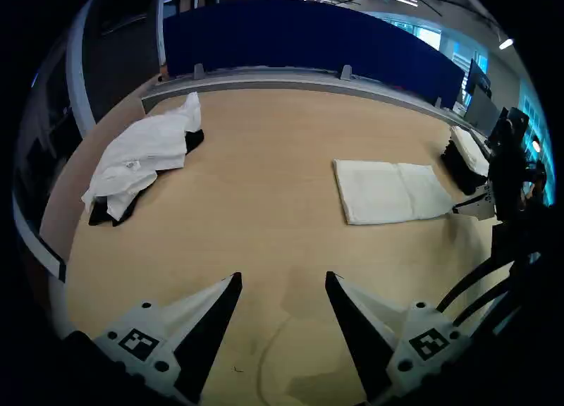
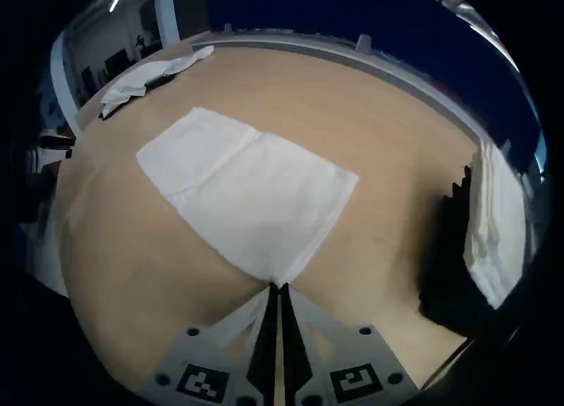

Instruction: Fold towel

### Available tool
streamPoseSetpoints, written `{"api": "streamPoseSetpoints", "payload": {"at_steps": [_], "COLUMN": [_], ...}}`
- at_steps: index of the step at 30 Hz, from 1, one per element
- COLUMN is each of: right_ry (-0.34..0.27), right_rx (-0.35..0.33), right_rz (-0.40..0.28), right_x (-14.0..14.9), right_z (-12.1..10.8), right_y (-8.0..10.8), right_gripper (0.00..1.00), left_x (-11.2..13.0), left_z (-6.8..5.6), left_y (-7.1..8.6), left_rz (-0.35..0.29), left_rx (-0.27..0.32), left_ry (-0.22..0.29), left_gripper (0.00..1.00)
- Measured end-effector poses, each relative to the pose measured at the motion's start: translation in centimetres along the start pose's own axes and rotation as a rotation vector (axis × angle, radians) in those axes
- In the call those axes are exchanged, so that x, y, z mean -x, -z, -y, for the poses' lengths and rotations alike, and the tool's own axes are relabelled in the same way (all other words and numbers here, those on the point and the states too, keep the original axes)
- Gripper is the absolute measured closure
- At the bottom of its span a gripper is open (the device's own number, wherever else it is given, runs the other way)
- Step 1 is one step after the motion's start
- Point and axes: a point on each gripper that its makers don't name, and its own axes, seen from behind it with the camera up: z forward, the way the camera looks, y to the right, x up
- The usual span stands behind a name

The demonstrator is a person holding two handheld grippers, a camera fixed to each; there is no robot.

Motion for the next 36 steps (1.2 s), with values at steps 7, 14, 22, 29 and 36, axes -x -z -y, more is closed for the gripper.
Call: {"api": "streamPoseSetpoints", "payload": {"at_steps": [7,14,22,29,36], "right_ry": [0.009,0.053,0.133,0.197,0.239], "right_rx": [0.001,0.001,-0.007,-0.029,-0.057], "right_rz": [-0.03,-0.065,-0.104,-0.13,-0.145], "right_x": [-2.2,-5.7,-10.7,-14.5,-16.9], "right_z": [0.1,0.8,2.6,4.7,7.1], "right_y": [1.1,2.4,3.3,2.8,1.9], "right_gripper": [0.97,0.97,0.97,0.97,0.97], "left_x": [-0.4,-0.7,-0.9,-0.8,-0.6], "left_z": [-0.2,-0.2,0.0,0.0,-0.1], "left_y": [-0.1,0.1,0.4,0.5,0.5], "left_rz": [-0.009,-0.02,-0.031,-0.037,-0.038], "left_rx": [0.007,0.015,0.018,0.027,0.036], "left_ry": [0.001,0.009,0.019,0.024,0.029], "left_gripper": [0.12,0.13,0.12,0.13,0.13]}}
